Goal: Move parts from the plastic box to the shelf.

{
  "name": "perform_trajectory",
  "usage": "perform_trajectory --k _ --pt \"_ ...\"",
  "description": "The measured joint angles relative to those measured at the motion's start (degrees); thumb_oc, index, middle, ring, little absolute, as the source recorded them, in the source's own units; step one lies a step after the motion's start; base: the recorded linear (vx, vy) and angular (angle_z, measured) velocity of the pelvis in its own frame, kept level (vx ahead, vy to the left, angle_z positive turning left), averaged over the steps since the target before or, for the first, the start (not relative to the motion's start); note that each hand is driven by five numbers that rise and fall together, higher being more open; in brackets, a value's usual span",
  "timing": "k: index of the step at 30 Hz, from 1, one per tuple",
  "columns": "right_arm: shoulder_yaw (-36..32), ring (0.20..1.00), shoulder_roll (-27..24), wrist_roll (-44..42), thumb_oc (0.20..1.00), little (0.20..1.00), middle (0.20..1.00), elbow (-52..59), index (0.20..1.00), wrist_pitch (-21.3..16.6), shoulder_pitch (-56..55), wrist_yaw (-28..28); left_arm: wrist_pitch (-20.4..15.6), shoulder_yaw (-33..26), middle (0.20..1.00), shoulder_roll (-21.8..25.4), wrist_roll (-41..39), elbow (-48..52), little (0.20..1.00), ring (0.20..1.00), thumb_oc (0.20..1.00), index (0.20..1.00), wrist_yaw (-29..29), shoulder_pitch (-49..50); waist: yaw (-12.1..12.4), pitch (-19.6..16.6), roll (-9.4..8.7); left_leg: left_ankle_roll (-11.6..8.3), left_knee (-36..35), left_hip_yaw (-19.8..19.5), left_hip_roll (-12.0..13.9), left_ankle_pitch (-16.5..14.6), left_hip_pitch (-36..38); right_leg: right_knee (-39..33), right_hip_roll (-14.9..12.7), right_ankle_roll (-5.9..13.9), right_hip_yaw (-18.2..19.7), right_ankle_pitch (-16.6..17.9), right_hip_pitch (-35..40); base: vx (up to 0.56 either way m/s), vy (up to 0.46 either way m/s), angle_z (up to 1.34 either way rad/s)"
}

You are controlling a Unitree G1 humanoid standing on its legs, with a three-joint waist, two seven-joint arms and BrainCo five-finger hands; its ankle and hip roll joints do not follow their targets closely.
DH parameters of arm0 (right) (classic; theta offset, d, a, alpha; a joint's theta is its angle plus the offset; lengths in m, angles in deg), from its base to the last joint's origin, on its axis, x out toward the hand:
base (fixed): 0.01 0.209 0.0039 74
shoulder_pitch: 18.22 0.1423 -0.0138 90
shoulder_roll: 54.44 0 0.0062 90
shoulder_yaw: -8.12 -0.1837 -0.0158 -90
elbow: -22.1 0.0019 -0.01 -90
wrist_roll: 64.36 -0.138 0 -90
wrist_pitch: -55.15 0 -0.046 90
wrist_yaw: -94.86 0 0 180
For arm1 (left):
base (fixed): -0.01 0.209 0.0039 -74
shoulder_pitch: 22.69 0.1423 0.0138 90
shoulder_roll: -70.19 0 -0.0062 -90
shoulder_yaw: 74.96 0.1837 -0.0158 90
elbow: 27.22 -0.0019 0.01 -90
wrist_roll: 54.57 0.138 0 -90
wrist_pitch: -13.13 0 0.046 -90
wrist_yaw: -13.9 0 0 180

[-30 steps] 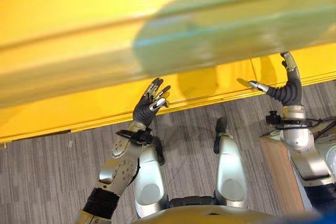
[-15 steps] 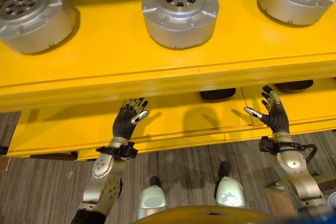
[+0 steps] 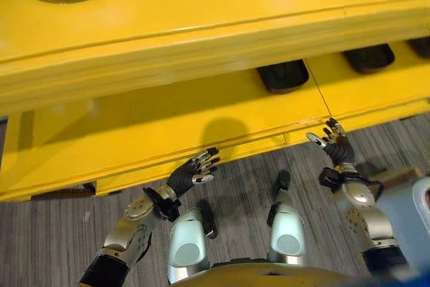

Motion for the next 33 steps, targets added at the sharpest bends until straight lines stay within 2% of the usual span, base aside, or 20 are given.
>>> perform_trajectory --k 1,3,4,6,8,9,11,12,13,14,15,16,19,23,27,28,29,31,32,33 --pt "-0.2 1.0 -0.5 0.1 1.0 1.0 1.0 0.0 1.0 0.7 -1.2 -0.1 0.0 0.6 1.0 -0.5 -0.1 0.2 1.0 1.0 1.0 1.0 0.9 0.4 0.0 -0.4 1.36 0.64 -3.3 0.7 0.1 2.7 1.0 6.1 1.0 4.11 -0.1 -8.5 -0.1 -0.05 0.058 -0.07" --pt "-0.1 1.0 -1.8 0.3 1.0 1.0 1.0 -0.7 1.0 3.3 -1.8 -1.4 0.0 0.1 1.0 0.4 -0.2 1.2 1.0 1.0 1.0 1.0 2.5 2.5 1.4 -1.2 3.01 0.48 -11.0 2.7 0.0 6.8 4.7 19.1 1.6 3.27 -2.6 -19.3 1.1 -0.03 -0.043 -0.52" --pt "0.2 1.0 -3.6 1.4 1.0 1.0 1.0 -0.7 1.0 4.3 -1.0 -3.0 0.3 -1.6 1.0 1.9 -0.4 2.8 1.0 1.0 1.0 1.0 3.4 5.8 2.8 -2.4 3.96 0.36 -15.9 6.5 0.4 9.1 7.6 23.7 1.1 3.73 -5.7 -23.5 5.9 -0.07 -0.191 -0.94" --pt "0.8 1.0 -5.9 1.8 1.0 1.0 1.0 -1.0 1.0 4.4 0.2 -4.0 0.8 -2.6 1.0 3.8 -0.5 3.9 1.0 1.0 1.0 1.0 4.2 7.3 4.8 -4.4 4.09 -0.31 -16.7 8.9 1.6 9.8 8.8 26.9 0.7 3.69 -6.3 -26.9 10.2 -0.12 -0.289 -1.02" --pt "0.4 1.0 -7.0 1.8 1.0 1.0 1.0 -0.5 1.0 4.5 1.3 -4.1 0.8 -3.2 1.0 5.8 -0.6 4.8 1.0 1.0 1.0 1.0 4.4 6.8 6.7 -6.0 3.35 -0.64 -15.5 10.5 2.8 10.0 8.3 21.6 0.8 4.37 -7.0 -27.1 15.8 -0.13 -0.496 -1.13" --pt "0.9 1.0 -8.3 1.8 1.0 1.0 1.0 -1.3 1.0 5.6 4.7 -3.9 1.3 -3.9 1.0 7.1 -1.4 4.9 1.0 1.0 1.0 1.0 4.3 4.4 8.0 -7.4 1.04 -0.74 -9.2 11.4 6.0 10.0 5.5 7.8 3.2 3.43 -13.7 -26.6 20.8 -0.08 -0.479 -1.49" --pt "2.2 1.0 -7.8 1.9 1.0 1.0 1.0 -2.5 1.0 6.6 7.7 -2.7 1.3 -4.6 1.0 6.3 -2.8 5.6 1.0 1.0 1.0 1.0 4.2 4.3 8.2 -7.8 0.75 -1.28 0.5 10.8 11.3 9.2 1.5 -0.3 7.5 2.55 -13.4 -25.5 23.6 -0.05 -0.309 -1.26" --pt "2.3 1.0 -7.8 2.2 1.0 1.0 1.0 -2.1 1.0 6.8 7.1 -2.2 1.3 -4.4 1.0 5.7 -2.8 5.8 1.0 1.0 1.0 1.0 4.2 4.3 7.8 -8.6 0.34 -2.9 1.5 9.8 11.2 8.1 -0.3 -2.0 7.6 2.31 -13.2 -25.8 23.6 -0.03 -0.23 -0.63" --pt "1.8 1.0 -8.4 3.0 1.0 1.0 1.0 -1.8 1.0 6.9 6.5 -1.5 1.3 -4.1 1.0 4.4 -2.8 5.9 1.0 1.0 1.0 1.0 4.3 4.0 6.9 -9.1 0.24 -4.73 -2.2 9.7 9.0 7.4 -1.1 -3.2 7.9 2.27 -12.8 -25.9 23.4 -0.03 -0.238 -0.62" --pt "1.5 1.0 -9.8 3.9 1.0 1.0 1.0 -1.8 1.0 7.3 5.9 -0.3 1.3 -4.0 1.0 2.5 -2.8 6.4 1.0 1.0 1.0 1.0 4.3 3.7 5.7 -9.6 1.86 -3.95 -9.6 9.8 6.3 10.5 -0.8 -3.2 8.8 2.37 -11.5 -25.9 22.5 -0.04 -0.271 -0.73" --pt "1.3 1.0 -10.6 4.3 1.0 1.0 1.0 -2.0 1.0 7.7 4.8 0.7 1.3 -3.8 1.0 1.5 -2.8 7.3 1.0 1.0 1.0 1.0 4.3 4.1 4.4 -9.7 3.37 -0.62 -15.5 11.0 5.1 16.3 1.2 -1.9 10.2 3.77 -10.5 -27.1 22.3 -0.04 -0.249 -0.55" --pt "1.3 1.0 -10.3 4.6 1.0 1.0 1.0 -1.3 1.0 8.2 2.2 1.7 1.3 -3.7 1.0 1.3 -2.8 7.4 1.0 1.0 1.0 1.0 4.2 3.7 3.0 -9.6 2.43 0.11 -17.6 10.3 4.6 19.5 2.3 0.6 9.1 4.36 -10.6 -29.3 20.8 -0.03 -0.298 -0.53" --pt "1.4 1.0 -9.8 5.3 1.0 1.0 1.0 -1.5 1.0 8.2 -1.5 3.0 0.8 -4.3 1.0 1.6 -2.8 9.0 1.0 1.0 1.0 1.0 3.7 3.3 0.5 -10.1 0.78 -3.82 -19.9 11.5 6.4 20.7 3.4 1.2 10.6 2.51 -10.4 -33.1 18.3 -0.01 -0.306 -0.45" --pt "0.5 1.0 -10.5 6.3 1.0 1.0 1.0 -2.1 1.0 7.2 -3.4 6.5 0.6 -2.3 1.0 0.6 -2.8 9.2 1.0 1.0 1.0 1.0 3.3 4.4 -3.2 -9.3 2.43 -6.26 -20.9 13.0 10.2 23.6 6.0 5.5 13.3 -0.11 -7.9 -35.8 16.3 0.02 -0.241 -0.45" --pt "-0.7 1.0 -10.6 6.3 1.0 1.0 1.0 -2.9 1.0 6.3 -4.5 7.2 -0.5 -1.0 1.0 -1.1 -2.8 9.1 1.0 1.0 1.0 1.0 2.9 3.7 -4.6 -9.0 2.93 -8.8 -21.6 13.0 12.0 26.2 7.5 14.1 13.7 -2.12 -3.7 -40.0 10.9 0.06 -0.155 -0.52" --pt "-1.1 1.0 -10.6 6.3 1.0 1.0 1.0 -3.0 1.0 6.1 -4.8 7.3 -0.5 -0.9 1.0 -1.2 -2.8 9.0 1.0 1.0 1.0 1.0 2.8 3.0 -5.6 -8.8 2.76 -8.89 -22.0 12.6 12.1 27.6 8.0 14.7 14.0 -2.31 -2.6 -40.1 10.1 0.15 -0.13 -0.74" --pt "-1.0 1.0 -10.6 6.3 1.0 1.0 1.0 -3.3 1.0 5.6 -4.6 7.1 -0.8 -1.0 1.0 -1.2 -2.9 9.0 1.0 1.0 1.0 1.0 2.3 2.5 -5.1 -8.6 2.41 -9.85 -21.9 8.3 12.2 28.6 9.0 15.7 14.4 -2.92 0.1 -40.5 9.2 0.1 -0.073 -0.96" --pt "-0.9 1.0 -10.6 6.4 1.0 1.0 1.0 -4.1 1.0 4.6 -3.3 6.6 -1.1 -0.9 1.0 -1.7 -3.0 8.8 1.0 1.0 1.0 1.0 1.4 1.8 -4.0 -8.6 2.24 -9.66 -19.8 -1.5 12.4 29.2 10.5 16.7 15.8 -3.93 5.7 -40.1 8.0 0.07 -0.051 -1.63" --pt "-0.5 1.0 -11.0 7.7 1.0 1.0 1.0 -4.4 1.0 3.7 -1.5 6.2 -1.9 -0.1 1.0 -2.1 -3.0 8.1 1.0 1.0 1.0 1.0 -0.2 0.3 -3.0 -8.4 1.69 -10.15 -17.0 -10.0 10.7 21.0 8.7 16.1 15.2 -4.84 10.3 -38.1 7.6 0.26 -0.066 -1.84" --pt "-0.3 1.0 -12.2 8.6 1.0 1.0 1.0 -4.3 1.0 3.7 -1.4 5.6 -2.8 -0.2 1.0 -4.2 -3.6 8.3 1.0 1.0 1.0 1.0 -2.0 -1.3 -4.9 -9.2 3.36 -9.46 -18.0 -13.9 6.2 17.4 6.7 12.5 16.7 -5.04 12.1 -36.6 8.9 0.39 -0.084 -1.63"
